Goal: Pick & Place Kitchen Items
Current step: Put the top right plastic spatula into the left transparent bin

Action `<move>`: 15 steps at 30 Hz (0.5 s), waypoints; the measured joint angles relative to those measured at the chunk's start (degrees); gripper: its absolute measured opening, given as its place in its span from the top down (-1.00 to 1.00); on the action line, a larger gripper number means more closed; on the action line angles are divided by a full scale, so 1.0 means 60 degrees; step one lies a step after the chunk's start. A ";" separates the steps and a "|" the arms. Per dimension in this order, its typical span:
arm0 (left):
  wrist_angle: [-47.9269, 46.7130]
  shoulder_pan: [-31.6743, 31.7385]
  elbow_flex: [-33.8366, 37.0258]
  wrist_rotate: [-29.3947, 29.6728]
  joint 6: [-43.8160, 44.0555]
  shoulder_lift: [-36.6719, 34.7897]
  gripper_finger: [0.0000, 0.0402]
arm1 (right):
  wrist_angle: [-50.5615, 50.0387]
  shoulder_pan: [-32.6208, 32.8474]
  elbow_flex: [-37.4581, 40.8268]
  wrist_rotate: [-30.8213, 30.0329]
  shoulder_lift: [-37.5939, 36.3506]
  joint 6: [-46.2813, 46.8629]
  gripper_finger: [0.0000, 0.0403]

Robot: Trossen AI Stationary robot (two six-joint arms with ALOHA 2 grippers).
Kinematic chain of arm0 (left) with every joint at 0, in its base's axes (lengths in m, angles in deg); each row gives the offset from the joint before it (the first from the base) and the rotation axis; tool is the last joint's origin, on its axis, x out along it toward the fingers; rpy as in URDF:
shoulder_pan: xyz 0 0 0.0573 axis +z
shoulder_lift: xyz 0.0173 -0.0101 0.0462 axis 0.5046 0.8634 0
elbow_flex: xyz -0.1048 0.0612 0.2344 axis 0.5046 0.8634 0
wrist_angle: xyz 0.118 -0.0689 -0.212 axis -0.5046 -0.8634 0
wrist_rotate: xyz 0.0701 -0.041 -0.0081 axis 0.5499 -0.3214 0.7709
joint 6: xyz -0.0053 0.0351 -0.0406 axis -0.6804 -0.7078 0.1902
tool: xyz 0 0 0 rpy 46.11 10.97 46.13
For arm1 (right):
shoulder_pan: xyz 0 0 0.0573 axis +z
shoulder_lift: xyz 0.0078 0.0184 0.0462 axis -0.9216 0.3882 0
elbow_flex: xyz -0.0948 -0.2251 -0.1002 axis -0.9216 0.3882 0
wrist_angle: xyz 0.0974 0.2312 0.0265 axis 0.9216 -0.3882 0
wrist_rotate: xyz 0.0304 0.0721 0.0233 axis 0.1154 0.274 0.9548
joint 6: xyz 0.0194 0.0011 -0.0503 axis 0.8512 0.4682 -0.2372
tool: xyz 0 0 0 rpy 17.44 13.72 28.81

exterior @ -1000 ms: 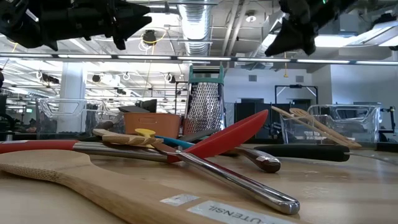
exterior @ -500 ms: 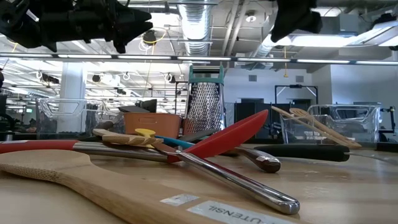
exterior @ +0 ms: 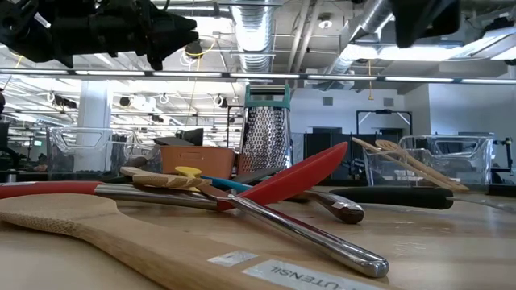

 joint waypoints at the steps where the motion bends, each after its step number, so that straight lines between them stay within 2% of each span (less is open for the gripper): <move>1: 0.0011 0.0000 0.0000 -0.0001 -0.0001 0.0000 0.35 | 0.0001 0.0107 0.0000 0.0000 0.0131 0.0113 1.00; 5: 0.0010 0.0000 -0.0002 0.0003 0.0000 0.0000 0.35 | 0.0036 0.0381 0.0000 0.0029 0.0688 0.0736 0.99; 8: 0.0006 0.0000 0.0000 -0.0001 -0.0004 0.0000 0.35 | 0.0030 0.0503 0.0004 0.0621 0.1147 0.1374 0.92; 11: -0.0062 0.0000 0.0002 -0.0001 0.0000 0.0000 0.35 | -0.0018 0.0542 0.0001 0.1421 0.1587 0.1578 0.79; 15: -0.0070 0.0000 0.0000 -0.0001 -0.0002 0.0000 0.35 | -0.0226 0.0413 -0.0004 0.1699 0.2055 0.1076 0.59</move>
